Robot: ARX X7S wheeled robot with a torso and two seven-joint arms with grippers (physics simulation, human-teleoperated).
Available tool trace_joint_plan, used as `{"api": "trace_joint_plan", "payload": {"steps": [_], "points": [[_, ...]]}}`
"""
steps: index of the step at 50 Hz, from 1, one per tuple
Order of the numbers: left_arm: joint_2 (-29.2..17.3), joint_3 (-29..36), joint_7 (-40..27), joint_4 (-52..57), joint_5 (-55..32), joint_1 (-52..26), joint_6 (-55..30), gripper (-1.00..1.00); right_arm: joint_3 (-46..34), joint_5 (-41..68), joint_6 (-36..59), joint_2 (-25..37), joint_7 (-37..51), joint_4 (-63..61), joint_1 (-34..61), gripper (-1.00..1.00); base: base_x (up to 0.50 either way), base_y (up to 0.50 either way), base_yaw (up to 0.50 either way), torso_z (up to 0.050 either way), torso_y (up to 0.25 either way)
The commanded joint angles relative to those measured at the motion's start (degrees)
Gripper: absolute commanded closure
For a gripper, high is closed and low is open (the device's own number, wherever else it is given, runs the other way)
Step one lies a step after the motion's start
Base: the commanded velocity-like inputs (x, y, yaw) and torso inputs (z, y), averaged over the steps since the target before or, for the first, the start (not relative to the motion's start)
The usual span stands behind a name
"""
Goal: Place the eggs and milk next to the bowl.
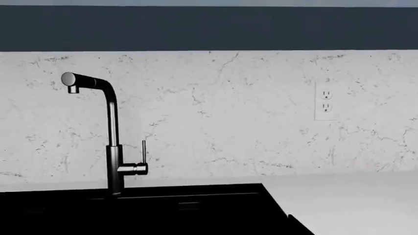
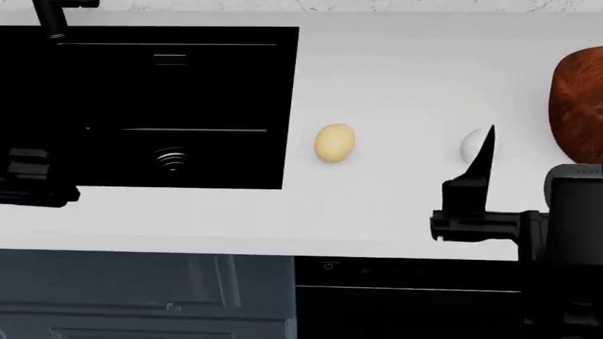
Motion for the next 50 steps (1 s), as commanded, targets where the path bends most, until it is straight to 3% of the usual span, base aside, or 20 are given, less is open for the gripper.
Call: {"api": "trace_joint_plan", "payload": {"steps": [1,9,50], "points": [[-1.13,-3.22,0.0,-2.29,-3.53,-6.54,-5.25,-1.0,0.94,1.16,5.81,3.64,-1.26,1.72,9.22,-1.0,0.0,0.0,0.0,0.0,0.0],[-1.57,-3.25,-0.51,-3.91,-2.65,-6.89,-4.72,-1.0,-1.03,0.55,6.37,4.14,-1.4,3.24,12.05,-1.0,0.0,-0.07,0.0,0.0,0.0],[-1.39,-1.56,-0.27,-4.73,-2.75,-4.01,-2.81,-1.0,-1.04,1.55,7.01,4.32,-1.33,2.89,10.31,-1.0,0.0,-0.5,0.0,0.0,0.0]]}}
